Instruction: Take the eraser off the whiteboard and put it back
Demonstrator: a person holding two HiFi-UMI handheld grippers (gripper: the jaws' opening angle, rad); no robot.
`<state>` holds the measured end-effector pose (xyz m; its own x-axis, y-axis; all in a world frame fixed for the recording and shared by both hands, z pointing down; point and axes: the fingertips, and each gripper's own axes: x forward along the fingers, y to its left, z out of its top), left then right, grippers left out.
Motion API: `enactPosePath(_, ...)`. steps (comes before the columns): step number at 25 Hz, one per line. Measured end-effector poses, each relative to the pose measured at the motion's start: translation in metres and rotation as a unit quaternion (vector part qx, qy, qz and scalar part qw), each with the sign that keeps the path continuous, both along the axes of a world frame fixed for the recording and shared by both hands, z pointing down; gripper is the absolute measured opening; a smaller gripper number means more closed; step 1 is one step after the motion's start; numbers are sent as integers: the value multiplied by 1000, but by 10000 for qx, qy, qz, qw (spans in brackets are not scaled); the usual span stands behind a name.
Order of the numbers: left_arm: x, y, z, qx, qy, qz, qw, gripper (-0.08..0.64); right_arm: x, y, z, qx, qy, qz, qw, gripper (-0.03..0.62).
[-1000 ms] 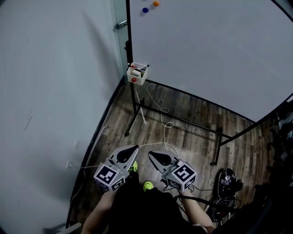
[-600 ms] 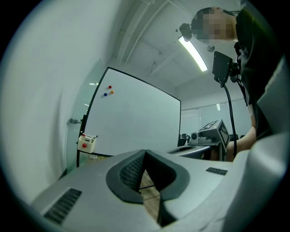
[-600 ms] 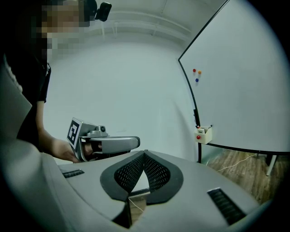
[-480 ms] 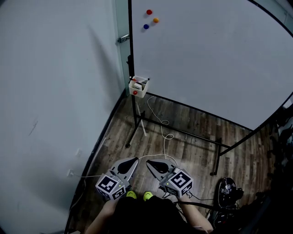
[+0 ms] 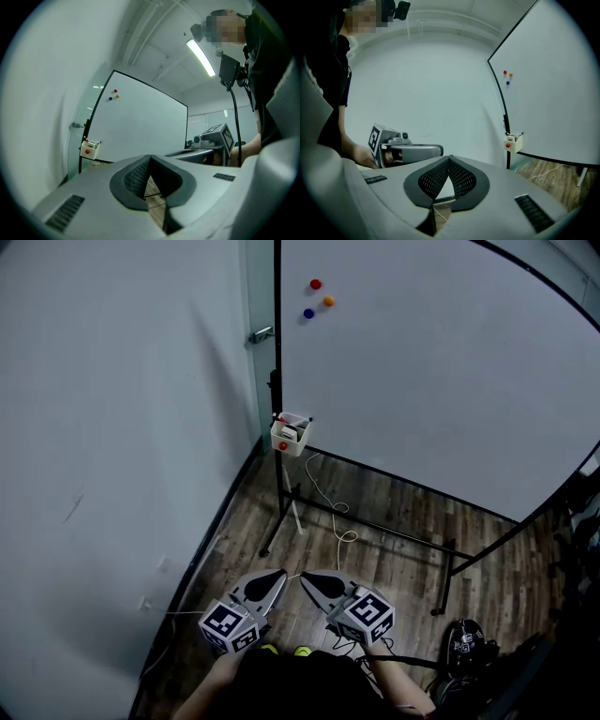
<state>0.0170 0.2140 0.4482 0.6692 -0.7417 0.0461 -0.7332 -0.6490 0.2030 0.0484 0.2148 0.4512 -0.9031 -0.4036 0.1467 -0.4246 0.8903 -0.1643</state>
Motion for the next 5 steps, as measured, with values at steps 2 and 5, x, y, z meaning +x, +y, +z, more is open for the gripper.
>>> enactPosePath(2, 4, 1, 1, -24, 22, 11, 10000, 20, 2, 0, 0, -28, 12, -10, 10000, 15)
enactPosePath(5, 10, 9, 3, -119, 48, 58, 9999, 21, 5, 4, 1, -93, 44, -55, 9999, 15)
